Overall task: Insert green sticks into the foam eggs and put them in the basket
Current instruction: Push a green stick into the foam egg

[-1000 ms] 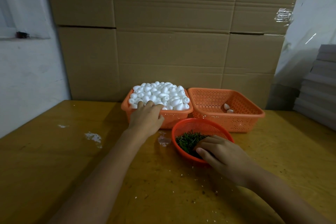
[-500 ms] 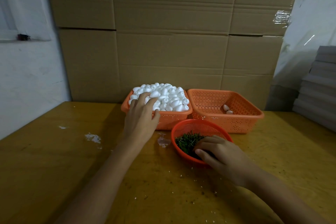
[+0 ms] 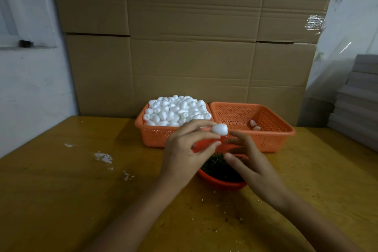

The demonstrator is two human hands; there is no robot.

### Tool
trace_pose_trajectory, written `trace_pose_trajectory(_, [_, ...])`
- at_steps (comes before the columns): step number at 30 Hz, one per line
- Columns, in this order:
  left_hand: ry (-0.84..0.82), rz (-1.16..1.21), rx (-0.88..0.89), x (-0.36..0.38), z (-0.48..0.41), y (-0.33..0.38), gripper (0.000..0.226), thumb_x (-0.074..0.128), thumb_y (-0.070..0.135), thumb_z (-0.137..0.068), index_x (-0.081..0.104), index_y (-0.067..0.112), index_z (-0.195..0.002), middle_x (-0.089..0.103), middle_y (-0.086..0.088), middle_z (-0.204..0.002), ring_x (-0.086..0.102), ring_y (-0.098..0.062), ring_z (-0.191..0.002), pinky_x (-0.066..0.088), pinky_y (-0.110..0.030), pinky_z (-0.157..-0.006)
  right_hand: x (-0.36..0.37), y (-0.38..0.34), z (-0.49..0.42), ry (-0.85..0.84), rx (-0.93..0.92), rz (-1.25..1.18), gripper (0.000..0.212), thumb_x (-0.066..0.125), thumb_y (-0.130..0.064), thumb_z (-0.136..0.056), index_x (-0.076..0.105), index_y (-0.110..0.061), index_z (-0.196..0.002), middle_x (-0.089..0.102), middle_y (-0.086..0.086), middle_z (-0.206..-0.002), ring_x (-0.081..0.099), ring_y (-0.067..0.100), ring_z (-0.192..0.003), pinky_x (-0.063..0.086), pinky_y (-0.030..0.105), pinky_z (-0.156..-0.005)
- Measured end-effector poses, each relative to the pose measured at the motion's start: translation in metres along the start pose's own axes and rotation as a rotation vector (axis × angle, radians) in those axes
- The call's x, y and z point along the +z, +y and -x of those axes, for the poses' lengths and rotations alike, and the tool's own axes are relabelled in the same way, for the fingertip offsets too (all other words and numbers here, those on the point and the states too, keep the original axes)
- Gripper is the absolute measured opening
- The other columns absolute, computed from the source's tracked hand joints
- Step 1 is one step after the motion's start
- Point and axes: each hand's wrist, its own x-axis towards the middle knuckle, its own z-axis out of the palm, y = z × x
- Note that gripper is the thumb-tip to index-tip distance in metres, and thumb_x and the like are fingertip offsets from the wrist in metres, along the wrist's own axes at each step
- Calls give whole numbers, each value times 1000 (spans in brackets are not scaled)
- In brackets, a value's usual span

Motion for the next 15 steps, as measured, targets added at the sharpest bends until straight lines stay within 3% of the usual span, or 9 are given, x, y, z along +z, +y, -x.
trace_pose_trajectory(2, [-33,21,-18,7,7,3,12,88,9,-82,84,14,-92,75,6,-113,69,-4,-98,44,-10,-77,-1,-7,0,5,32,-231,47,59,-48,-101,45,-45,-146,64,-18,-134,64,6,-123,58,31,-99])
trace_pose_trajectory(5, [-88,25,-18,14,15,4,11,89,9,-79,84,15,-87,76,8,-109,70,-6,-97,42,-11,-77,-2,-13,0,28,20,-364,34,57,-29,-105,57,-25,-139,71,-3,-126,70,16,-114,59,25,-90])
trace_pose_trajectory(8, [-104,23,-28,15,18,2,10,89,10,-78,82,15,-84,77,10,-106,70,-7,-92,44,-14,-70,-2,-15,-2,32,25,-343,19,60,-15,-103,69,-8,-117,75,10,-109,73,30,-100,63,36,-84])
trace_pose_trajectory(11, [-102,160,-134,15,19,-1,17,91,7,-78,81,15,-89,78,11,-105,74,-11,-90,55,-32,-56,-4,-15,-3,45,54,-366,19,69,-16,-93,71,-5,-109,77,13,-102,75,29,-89,63,32,-82])
trace_pose_trajectory(13, [-109,283,-265,14,20,-1,29,90,5,-78,77,17,-101,78,11,-106,76,-15,-96,61,-40,-63,-5,-14,-3,71,83,-400,21,76,-17,-87,72,-6,-106,78,13,-101,76,28,-88,62,28,-81])
trace_pose_trajectory(15, [-113,364,-363,15,20,-1,39,88,4,-79,72,19,-111,78,10,-109,76,-17,-98,63,-34,-72,-5,-12,-4,87,107,-439,22,79,-14,-84,73,-7,-103,79,13,-101,76,27,-94,61,26,-82])
